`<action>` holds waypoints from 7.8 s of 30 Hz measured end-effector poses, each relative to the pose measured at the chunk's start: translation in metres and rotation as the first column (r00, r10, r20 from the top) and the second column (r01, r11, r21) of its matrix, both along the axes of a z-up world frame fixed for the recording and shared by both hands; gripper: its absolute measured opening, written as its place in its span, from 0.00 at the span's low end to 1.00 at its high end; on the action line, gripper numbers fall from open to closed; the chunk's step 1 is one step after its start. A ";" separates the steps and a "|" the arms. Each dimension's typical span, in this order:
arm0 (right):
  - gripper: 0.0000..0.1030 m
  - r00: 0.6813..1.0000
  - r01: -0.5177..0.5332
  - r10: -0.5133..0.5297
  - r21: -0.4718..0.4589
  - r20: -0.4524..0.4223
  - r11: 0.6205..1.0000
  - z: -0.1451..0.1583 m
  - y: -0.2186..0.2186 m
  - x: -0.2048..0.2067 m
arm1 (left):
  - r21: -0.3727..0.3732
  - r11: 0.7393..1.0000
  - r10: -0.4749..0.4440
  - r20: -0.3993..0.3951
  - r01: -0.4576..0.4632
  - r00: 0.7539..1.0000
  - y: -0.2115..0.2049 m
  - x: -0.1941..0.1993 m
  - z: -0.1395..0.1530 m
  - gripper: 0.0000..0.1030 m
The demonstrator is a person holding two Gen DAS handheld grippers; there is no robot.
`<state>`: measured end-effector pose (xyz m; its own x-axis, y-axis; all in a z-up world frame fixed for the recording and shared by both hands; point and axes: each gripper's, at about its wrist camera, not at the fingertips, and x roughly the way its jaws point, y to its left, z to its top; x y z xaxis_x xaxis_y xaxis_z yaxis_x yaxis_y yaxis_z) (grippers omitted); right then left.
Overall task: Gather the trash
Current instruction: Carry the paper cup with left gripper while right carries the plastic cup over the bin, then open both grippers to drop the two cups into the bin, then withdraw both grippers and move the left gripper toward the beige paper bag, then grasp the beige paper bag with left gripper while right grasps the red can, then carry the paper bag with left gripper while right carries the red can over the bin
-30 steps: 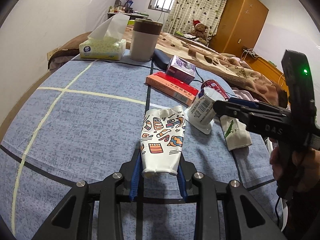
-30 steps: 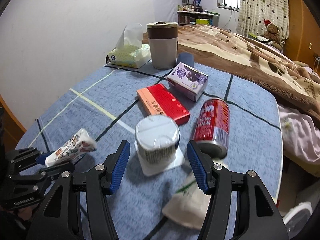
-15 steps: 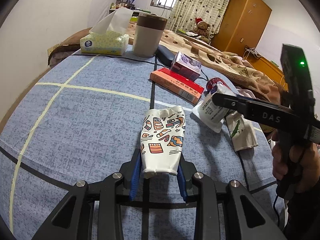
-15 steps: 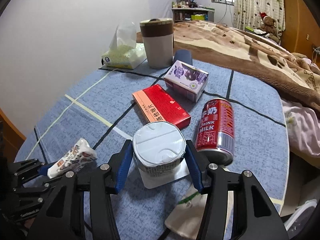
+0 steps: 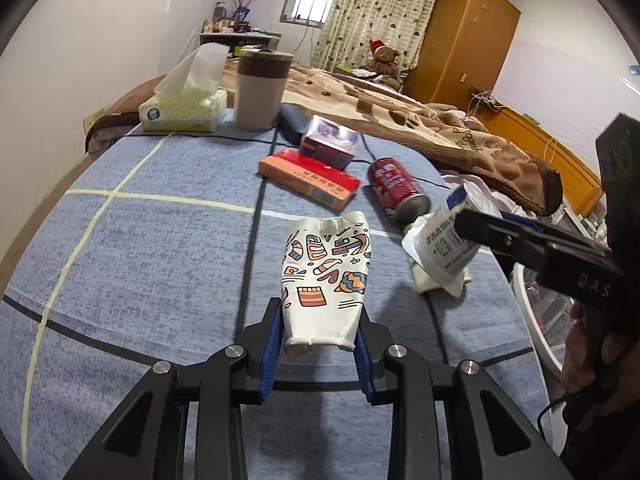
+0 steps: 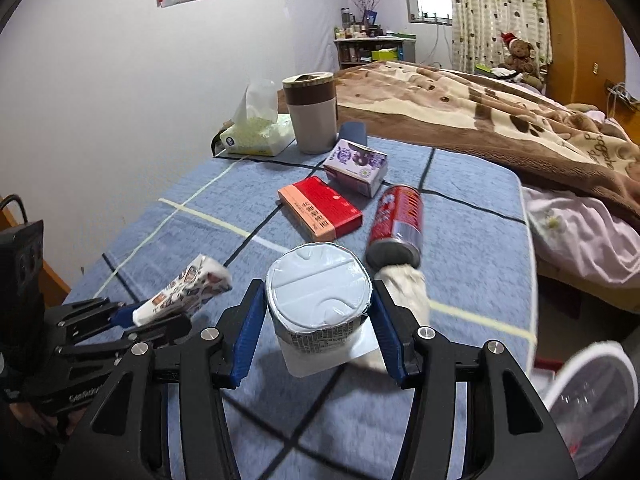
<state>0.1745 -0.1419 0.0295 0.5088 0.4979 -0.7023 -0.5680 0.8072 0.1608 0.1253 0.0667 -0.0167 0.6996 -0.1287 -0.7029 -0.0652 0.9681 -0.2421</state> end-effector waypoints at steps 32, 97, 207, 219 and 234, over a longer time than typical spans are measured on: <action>0.52 0.970 0.239 -0.241 0.051 0.031 0.970 0.006 -0.110 -0.047 | 0.054 0.974 -0.220 0.018 0.219 0.975 -0.109 -0.015 0.029 0.32; 0.59 0.864 0.503 -0.499 0.061 -0.065 0.862 -0.017 -0.223 -0.066 | -0.007 0.858 -0.513 -0.005 0.513 0.858 -0.249 0.031 0.012 0.48; 0.59 0.984 0.139 -0.148 -0.091 -0.098 0.986 -0.032 0.010 0.080 | -0.046 0.999 -0.009 -0.038 0.007 0.999 0.016 0.057 -0.018 0.29; 0.59 0.970 0.182 -0.190 -0.064 -0.151 0.981 -0.049 0.020 0.113 | -0.077 0.997 -0.018 -0.057 0.014 0.998 0.021 0.069 -0.032 0.29; 0.54 0.980 0.158 -0.161 -0.037 -0.116 0.987 -0.029 0.005 0.079 | -0.054 0.999 -0.007 -0.064 0.003 0.998 0.020 0.070 -0.031 0.29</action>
<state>0.2537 -0.1371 0.0008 0.4929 0.3970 -0.7743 -0.4099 0.8908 0.1958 0.1954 0.0862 -0.0480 0.6524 -0.1714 -0.7382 -0.0773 0.9540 -0.2898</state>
